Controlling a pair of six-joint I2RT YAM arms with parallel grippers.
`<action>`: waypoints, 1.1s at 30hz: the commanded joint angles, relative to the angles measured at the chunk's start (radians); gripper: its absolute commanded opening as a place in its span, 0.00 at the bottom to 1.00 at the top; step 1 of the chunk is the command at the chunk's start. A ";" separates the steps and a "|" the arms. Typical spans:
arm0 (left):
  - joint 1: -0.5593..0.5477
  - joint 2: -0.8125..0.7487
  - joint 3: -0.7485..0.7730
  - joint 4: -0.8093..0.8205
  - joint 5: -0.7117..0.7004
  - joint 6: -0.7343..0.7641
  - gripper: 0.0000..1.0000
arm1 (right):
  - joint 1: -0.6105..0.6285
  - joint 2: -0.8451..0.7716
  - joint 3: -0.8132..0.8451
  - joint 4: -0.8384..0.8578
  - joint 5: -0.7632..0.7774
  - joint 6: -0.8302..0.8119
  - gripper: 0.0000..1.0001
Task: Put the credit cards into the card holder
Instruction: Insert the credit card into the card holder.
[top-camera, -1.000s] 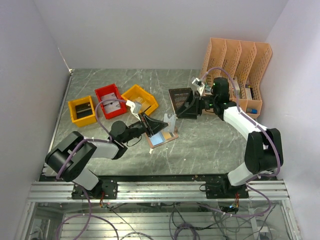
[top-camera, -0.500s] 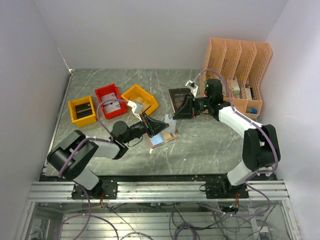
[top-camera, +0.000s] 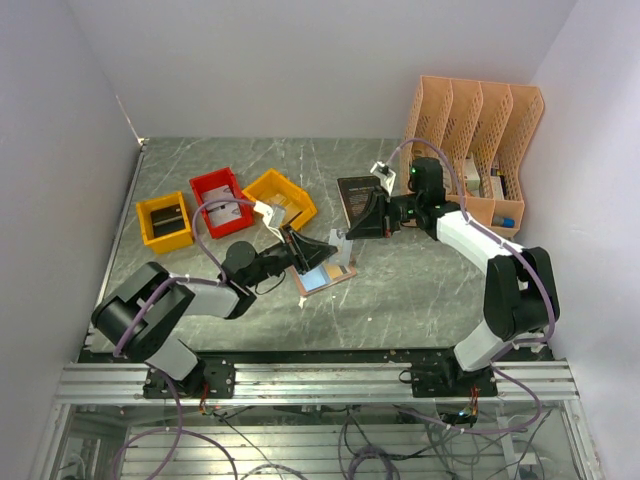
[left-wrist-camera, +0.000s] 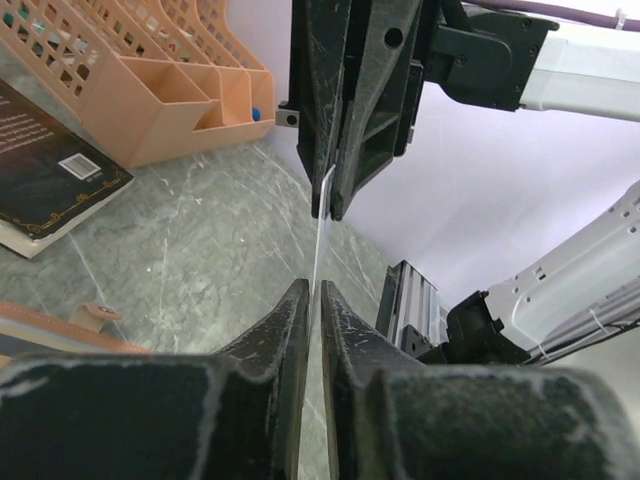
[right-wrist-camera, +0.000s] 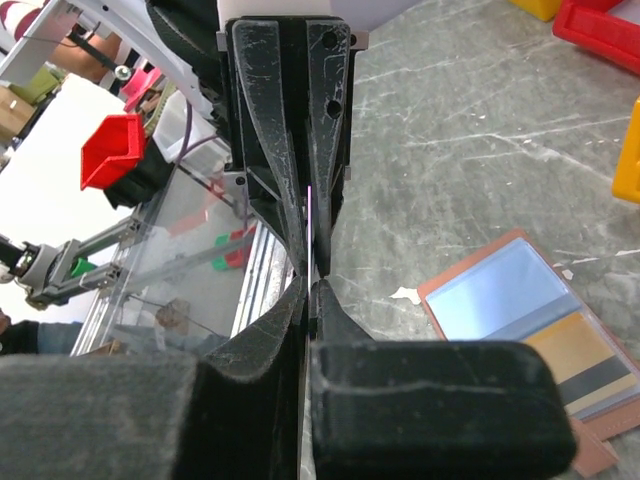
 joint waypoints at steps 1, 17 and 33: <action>-0.007 -0.068 -0.005 -0.053 -0.079 0.060 0.24 | 0.004 0.013 0.030 -0.059 0.007 -0.061 0.00; 0.017 -0.565 -0.109 -0.893 -0.415 0.145 0.82 | 0.013 0.184 0.170 -0.434 0.262 -0.297 0.00; 0.018 -0.410 -0.103 -0.970 -0.447 -0.007 0.68 | 0.049 0.395 0.318 -0.596 0.294 -0.365 0.00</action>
